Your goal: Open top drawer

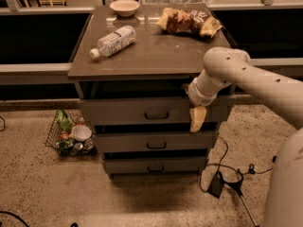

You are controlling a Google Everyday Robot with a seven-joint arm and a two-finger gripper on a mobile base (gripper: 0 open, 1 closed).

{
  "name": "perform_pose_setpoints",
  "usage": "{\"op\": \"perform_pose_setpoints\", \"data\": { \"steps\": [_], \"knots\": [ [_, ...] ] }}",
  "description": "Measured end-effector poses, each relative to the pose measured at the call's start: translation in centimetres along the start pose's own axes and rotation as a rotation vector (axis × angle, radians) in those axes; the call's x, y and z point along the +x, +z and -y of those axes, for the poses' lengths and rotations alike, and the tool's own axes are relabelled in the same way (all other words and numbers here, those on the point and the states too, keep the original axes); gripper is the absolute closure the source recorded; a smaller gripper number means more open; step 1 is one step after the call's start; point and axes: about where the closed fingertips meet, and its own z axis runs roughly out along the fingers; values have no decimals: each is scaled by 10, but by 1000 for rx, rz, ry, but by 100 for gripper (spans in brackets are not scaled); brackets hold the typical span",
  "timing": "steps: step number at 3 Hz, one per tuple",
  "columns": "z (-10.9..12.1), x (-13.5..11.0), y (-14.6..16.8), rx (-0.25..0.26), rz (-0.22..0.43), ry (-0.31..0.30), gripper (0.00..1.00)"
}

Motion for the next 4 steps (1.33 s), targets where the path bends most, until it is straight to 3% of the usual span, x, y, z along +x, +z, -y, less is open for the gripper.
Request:
{"op": "perform_pose_setpoints", "data": {
  "steps": [2,4],
  "knots": [
    [6,-5,17,-51,19,-20,41],
    [-11,-23,3,-69,17,-65,88]
  ]
}}
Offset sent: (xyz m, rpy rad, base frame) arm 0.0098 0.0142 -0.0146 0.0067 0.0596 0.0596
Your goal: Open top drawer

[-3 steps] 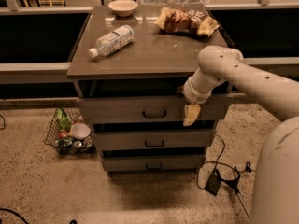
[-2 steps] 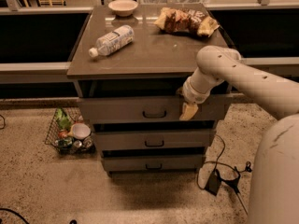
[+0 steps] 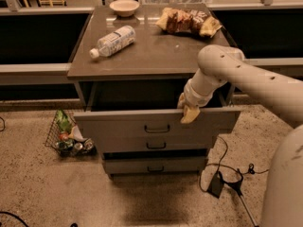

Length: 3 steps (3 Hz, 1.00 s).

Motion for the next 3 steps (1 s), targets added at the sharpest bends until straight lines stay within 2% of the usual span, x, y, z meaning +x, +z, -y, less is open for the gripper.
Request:
{"op": "perform_pose_setpoints", "data": {
  "steps": [1,2,3],
  "knots": [
    [-29,-13,-5,-24,18,-8,100],
    [-29,-13,-4,-25,18,-9,83],
    [-29,-13,-4,-25,18,-9,61]
  ]
}}
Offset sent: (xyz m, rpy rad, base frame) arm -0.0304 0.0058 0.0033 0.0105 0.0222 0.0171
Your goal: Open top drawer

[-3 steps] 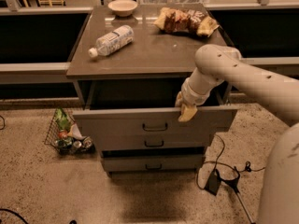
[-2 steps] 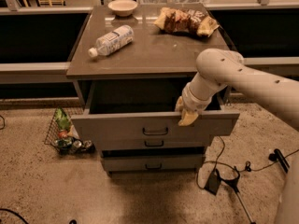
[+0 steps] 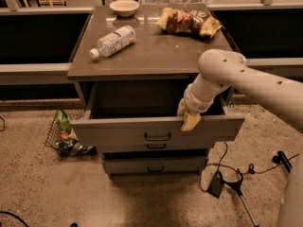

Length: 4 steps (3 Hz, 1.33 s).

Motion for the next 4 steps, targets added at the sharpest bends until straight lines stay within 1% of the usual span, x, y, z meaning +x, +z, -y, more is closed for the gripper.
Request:
{"op": "perform_pose_setpoints", "data": {
  "steps": [1,2,3,4],
  "knots": [
    [0,0,0,0,0,0,37],
    [-14,-2,12,-48,24,-10,14],
    [-42,-5,18,-110,58,37,0],
    [-60,-8,17,-160,69,81,0]
  ]
}}
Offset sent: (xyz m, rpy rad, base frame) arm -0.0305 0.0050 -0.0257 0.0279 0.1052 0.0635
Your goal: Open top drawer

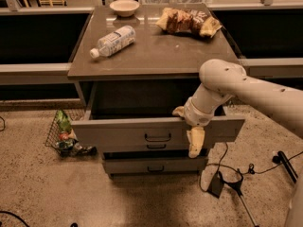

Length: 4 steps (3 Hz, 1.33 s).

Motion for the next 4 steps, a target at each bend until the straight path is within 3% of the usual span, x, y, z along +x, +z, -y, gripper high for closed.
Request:
{"op": "perform_pose_setpoints", "data": {
  "steps": [1,2,4],
  "knots": [
    [-18,-2,-4,-50,-4,41,15],
    [-35,-5,-11,-93,-15,78,38],
    [-51,-11,-22,-120,-32,102,84]
  ]
}}
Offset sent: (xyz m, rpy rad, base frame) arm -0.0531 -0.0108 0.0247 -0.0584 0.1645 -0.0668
